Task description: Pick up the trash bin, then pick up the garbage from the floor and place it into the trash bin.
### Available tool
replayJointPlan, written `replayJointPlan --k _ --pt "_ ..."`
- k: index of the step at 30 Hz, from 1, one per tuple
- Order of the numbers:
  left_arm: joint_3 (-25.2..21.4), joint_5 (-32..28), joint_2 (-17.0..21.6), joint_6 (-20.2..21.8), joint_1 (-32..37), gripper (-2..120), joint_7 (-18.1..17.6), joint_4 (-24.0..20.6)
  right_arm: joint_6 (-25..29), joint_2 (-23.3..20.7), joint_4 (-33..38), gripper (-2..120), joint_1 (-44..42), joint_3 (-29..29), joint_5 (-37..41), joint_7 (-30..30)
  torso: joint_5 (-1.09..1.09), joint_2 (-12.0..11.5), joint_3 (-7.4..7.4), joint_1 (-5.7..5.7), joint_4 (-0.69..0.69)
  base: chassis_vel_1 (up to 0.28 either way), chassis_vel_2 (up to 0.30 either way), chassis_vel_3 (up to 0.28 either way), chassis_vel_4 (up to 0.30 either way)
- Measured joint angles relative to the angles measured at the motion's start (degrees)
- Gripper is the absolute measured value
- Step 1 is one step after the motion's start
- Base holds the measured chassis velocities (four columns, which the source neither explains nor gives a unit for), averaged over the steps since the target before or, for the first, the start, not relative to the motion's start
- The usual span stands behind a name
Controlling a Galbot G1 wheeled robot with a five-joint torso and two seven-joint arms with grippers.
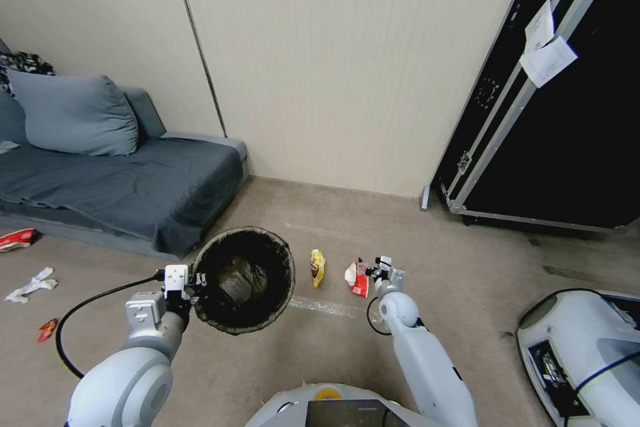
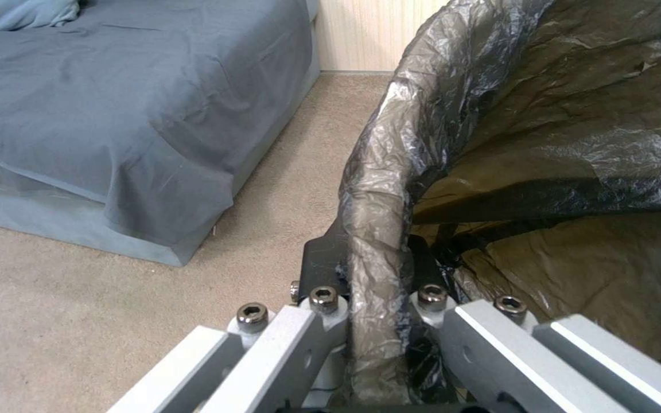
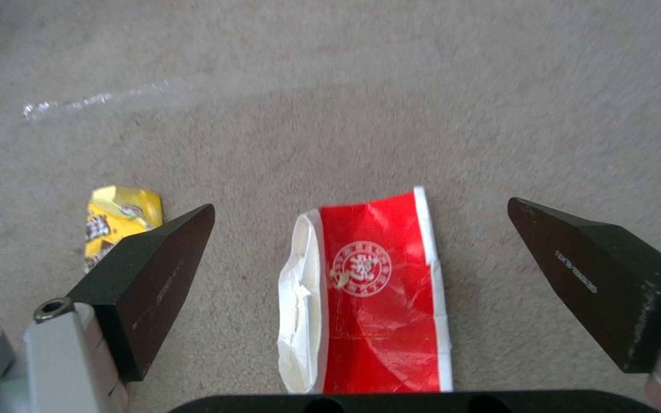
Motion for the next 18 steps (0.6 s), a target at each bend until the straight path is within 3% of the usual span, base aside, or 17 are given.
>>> replayJointPlan --k 8,18 --pt "-0.30 -0.44 0.26 0.13 0.22 1 0.02 0.00 0.62 1.77 -7.23 100 2.91 -0.18 -0.51 0.35 0.00 0.00 0.00 0.00 0.00 0.000 0.000 0.000 0.000" --pt "-0.43 -0.87 0.67 0.25 -0.08 1 0.02 0.02 1.18 3.13 -10.43 100 3.54 -0.38 -2.10 0.35 0.00 0.00 0.00 0.00 0.00 0.000 0.000 0.000 0.000"
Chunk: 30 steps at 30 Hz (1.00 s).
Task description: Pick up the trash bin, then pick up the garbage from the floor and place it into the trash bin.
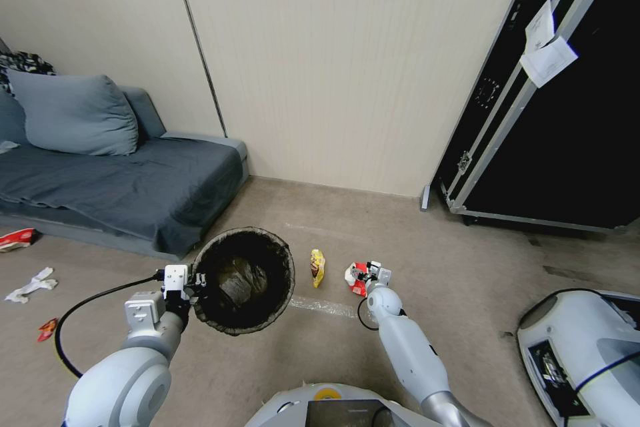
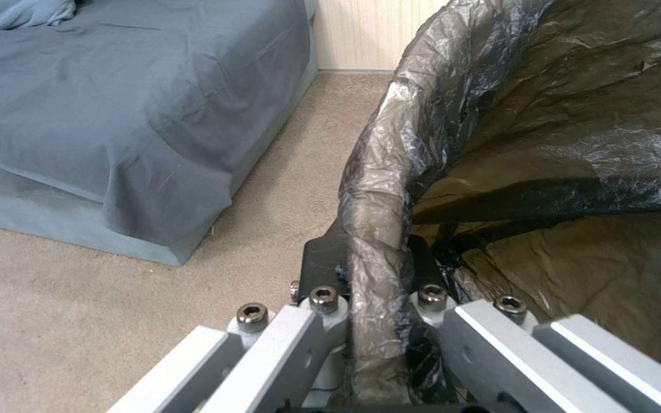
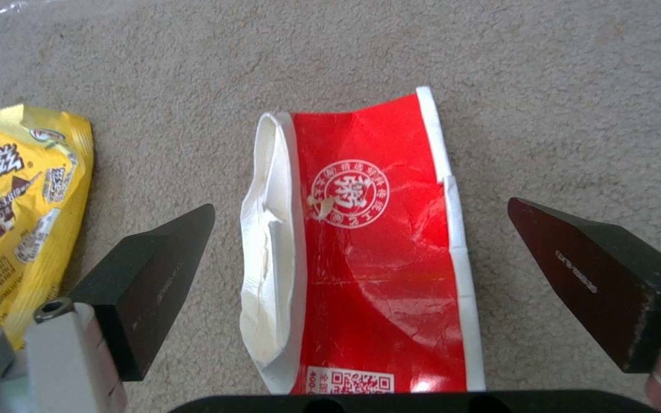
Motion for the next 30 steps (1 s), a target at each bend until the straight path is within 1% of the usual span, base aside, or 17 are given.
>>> replayJointPlan --k 7,9,12,13,16,17,20,21,23,24,25,26,27,28,29,30 --pt "-0.16 -0.26 0.31 0.05 -0.18 1 0.00 0.02 0.12 1.01 -0.43 100 -0.45 -0.36 -0.65 0.00 0.00 0.00 0.00 0.00 0.00 0.000 0.000 0.000 0.000" --pt "-0.16 -0.28 0.33 0.08 -0.25 1 0.00 0.03 0.14 1.10 -0.44 98 -0.53 -0.36 -0.69 0.00 0.00 0.00 0.00 0.00 0.00 0.000 0.000 0.000 0.000" --pt "-0.16 -0.32 0.35 0.10 -0.39 1 0.00 0.04 0.37 1.16 -0.56 86 -0.95 -0.54 -0.74 -0.05 0.00 0.00 0.00 0.00 0.00 0.000 0.000 0.000 0.000" --pt "-0.16 -0.32 0.35 0.10 -0.39 1 0.00 0.04 0.37 1.16 -0.56 86 -0.95 -0.54 -0.74 -0.05 0.00 0.00 0.00 0.00 0.00 0.000 0.000 0.000 0.000" --pt "-0.25 -0.36 0.36 0.12 -0.43 1 0.00 0.04 0.36 1.18 -0.41 70 -1.46 -0.73 -0.82 -0.10 0.00 0.00 0.00 0.00 0.00 0.000 0.000 0.000 0.000" --pt "-0.25 -0.36 0.36 0.12 -0.43 1 0.00 0.04 0.36 1.18 -0.41 70 -1.46 -0.73 -0.82 -0.10 0.00 0.00 0.00 0.00 0.00 0.000 0.000 0.000 0.000" --pt "-0.34 -0.38 0.36 0.15 -0.39 1 0.00 0.04 0.43 1.41 -0.39 57 -1.62 -0.87 -0.98 -0.09 0.00 0.00 0.00 0.00 0.00 0.000 0.000 0.000 0.000" --pt "-0.34 -0.38 0.36 0.15 -0.39 1 0.00 0.04 0.43 1.41 -0.39 57 -1.62 -0.87 -0.98 -0.09 0.00 0.00 0.00 0.00 0.00 0.000 0.000 0.000 0.000" --pt "-0.35 -0.45 0.36 0.21 -0.35 1 0.00 0.03 0.50 1.60 -0.45 47 -1.63 -0.90 -1.10 -0.09 0.00 0.00 0.00 0.00 0.00 0.000 0.000 0.000 0.000" --pt "-0.35 -0.45 0.36 0.21 -0.35 1 0.00 0.03 0.50 1.60 -0.45 47 -1.63 -0.90 -1.10 -0.09 0.00 0.00 0.00 0.00 0.00 0.000 0.000 0.000 0.000" --pt "-0.35 -0.46 0.33 0.24 -0.34 1 0.00 0.04 0.54 1.69 -0.48 40 -1.64 -0.90 -1.18 -0.09 0.00 0.00 0.00 0.00 0.00 0.000 0.000 0.000 0.000" --pt "-0.35 -0.47 0.28 0.27 -0.34 1 0.00 0.04 0.57 1.75 -0.50 36 -1.66 -0.90 -1.23 -0.09 0.00 0.00 0.00 -0.01 0.00 0.000 0.000 0.000 0.000" --pt "-0.34 -0.47 0.25 0.28 -0.33 1 0.00 0.04 0.59 1.80 -0.51 32 -1.69 -0.90 -1.25 -0.09 0.00 0.00 0.00 0.00 0.00 0.000 0.000 0.000 0.000" --pt "-0.34 -0.47 0.25 0.28 -0.33 1 0.00 0.04 0.59 1.80 -0.51 32 -1.69 -0.90 -1.25 -0.09 0.00 0.00 0.00 0.00 0.00 0.000 0.000 0.000 0.000" --pt "-0.33 -0.48 0.22 0.29 -0.33 1 0.00 0.04 0.64 1.88 -0.55 25 -1.72 -0.90 -1.30 -0.09 0.00 0.00 0.00 -0.01 0.00 0.000 0.000 0.000 0.000" --pt "-0.32 -0.49 0.21 0.30 -0.33 1 0.00 0.04 0.70 1.94 -0.61 22 -1.73 -0.87 -1.36 -0.09 0.01 0.00 0.00 -0.01 0.00 0.000 0.000 0.000 0.000"
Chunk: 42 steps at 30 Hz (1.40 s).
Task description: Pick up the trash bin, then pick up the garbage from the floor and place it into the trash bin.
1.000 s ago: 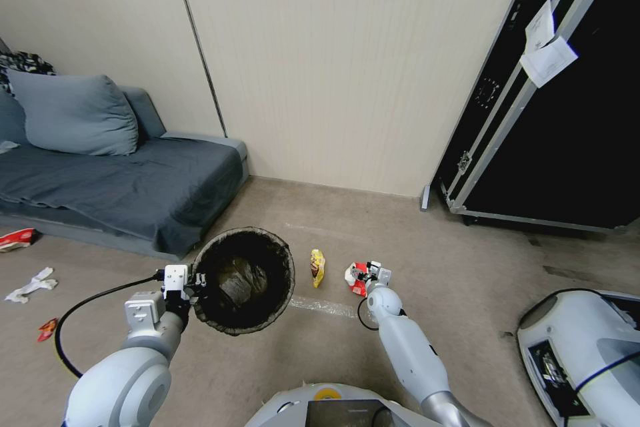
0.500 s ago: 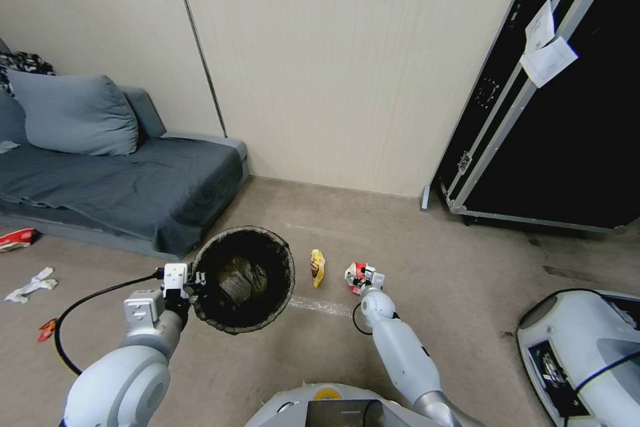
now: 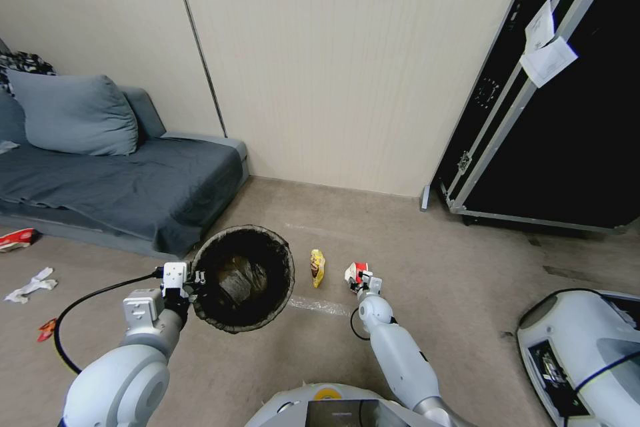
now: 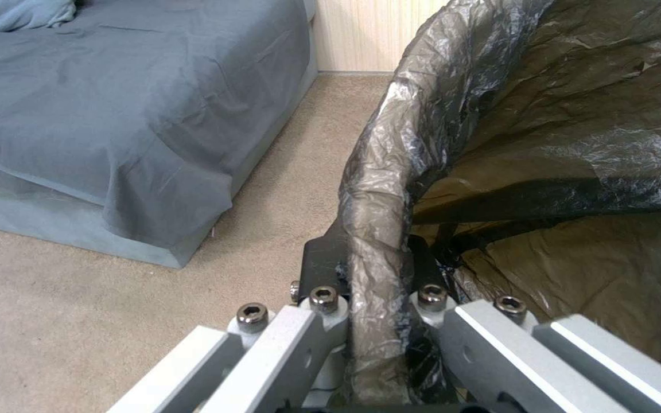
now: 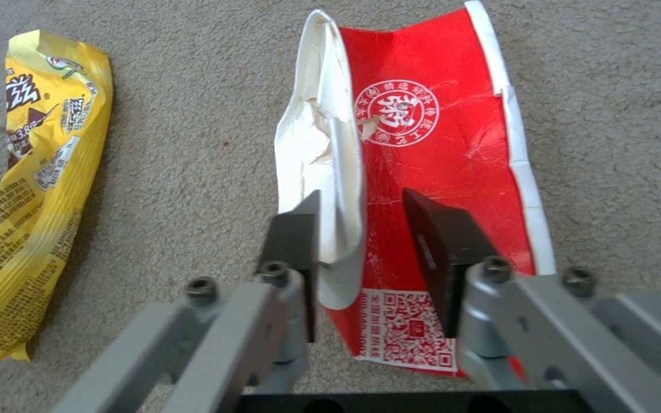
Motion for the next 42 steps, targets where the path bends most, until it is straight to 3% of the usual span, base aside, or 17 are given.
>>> replayJointPlan --k 7,20,26,30,31,34,42 --pt "0.00 -0.13 0.01 0.03 0.10 1 0.00 0.00 0.08 0.12 -0.10 0 0.01 0.21 -0.09 0.00 0.00 0.00 0.00 0.00 0.00 0.000 0.000 0.000 0.000" --pt "0.09 -0.31 -0.02 0.16 -0.20 1 0.00 0.00 0.22 -0.60 2.44 0 0.00 1.13 -0.10 0.12 0.01 0.00 0.00 0.00 0.00 0.000 0.000 0.000 0.000" --pt "0.21 -1.22 0.03 0.74 -0.49 1 -0.32 0.00 -0.90 -4.10 12.41 0 -1.24 1.39 0.65 0.82 0.01 0.00 0.00 0.00 -0.01 0.000 0.000 0.000 0.000" --pt "0.59 -1.34 0.27 1.04 -1.02 1 -0.52 0.00 -4.12 -8.55 24.99 0 -3.35 1.00 4.16 1.60 0.01 0.00 0.00 0.00 -0.01 0.000 0.000 0.000 0.000" --pt "0.59 -1.34 0.27 1.04 -1.02 1 -0.52 0.00 -4.12 -8.55 24.99 0 -3.35 1.00 4.16 1.60 0.01 0.00 0.00 0.00 -0.01 0.000 0.000 0.000 0.000" --pt "1.35 -1.40 1.09 1.41 -2.04 1 -0.73 0.00 -7.44 -12.45 37.45 0 -5.83 0.99 8.13 1.92 0.01 0.00 0.00 0.00 0.01 0.000 0.000 0.000 0.000" --pt "1.89 -2.25 2.89 2.23 -3.45 1 -1.48 0.00 -10.81 -20.04 53.21 0 -8.73 1.14 15.38 0.77 0.00 0.00 0.00 0.00 0.00 0.000 0.000 0.000 0.000"
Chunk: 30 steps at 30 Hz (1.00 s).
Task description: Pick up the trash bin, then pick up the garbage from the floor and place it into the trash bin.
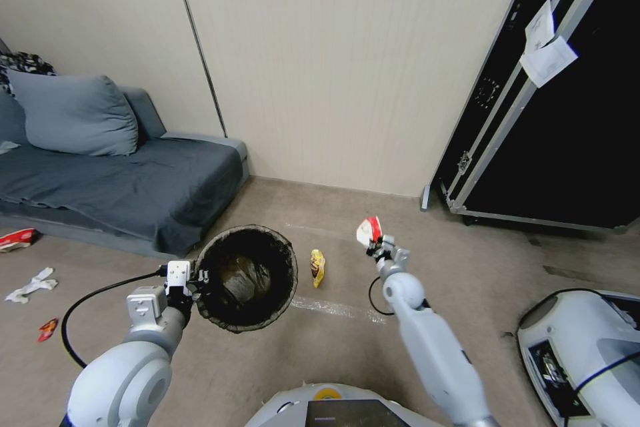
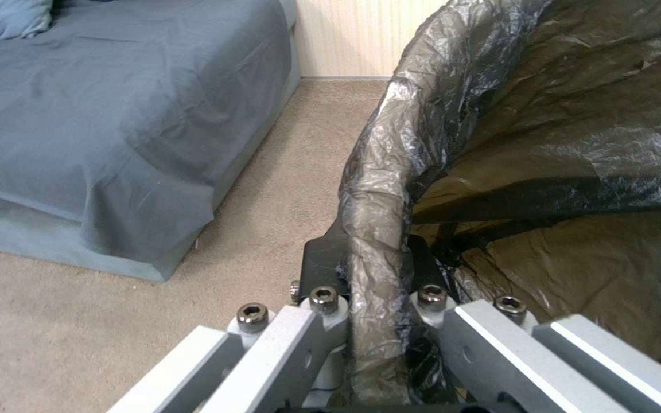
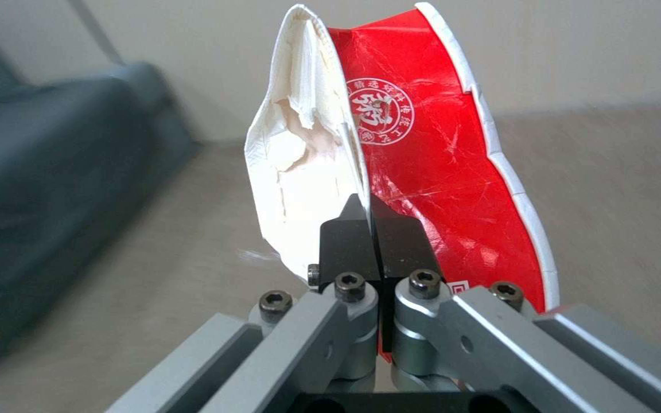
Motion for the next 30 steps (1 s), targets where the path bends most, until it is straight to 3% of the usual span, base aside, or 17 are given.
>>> replayJointPlan --k 4,10,18,30 --pt "0.47 -0.51 0.75 0.32 -0.71 1 -0.24 0.00 -1.28 -6.36 7.69 0 0.82 -1.89 7.15 -1.87 0.01 0.00 0.00 0.00 -0.01 0.000 0.000 0.000 0.000" --pt "0.94 -0.55 1.18 0.47 -1.19 1 -0.31 0.07 -1.32 -9.80 11.73 0 4.55 -7.15 11.66 -4.62 0.00 0.00 0.00 0.00 0.00 0.000 0.000 0.000 0.000" --pt "1.33 -0.56 1.61 0.51 -1.70 1 -0.33 0.21 -1.00 -8.73 12.80 0 12.25 -18.82 14.37 -6.91 -0.01 0.00 0.00 0.00 0.01 0.000 0.000 0.000 0.000" --pt "1.28 -0.58 1.45 0.51 -1.93 1 -0.33 0.23 -2.36 -7.86 12.34 0 14.18 -29.25 14.06 -5.42 -0.01 0.00 0.00 0.00 0.00 0.000 0.000 0.000 0.000"
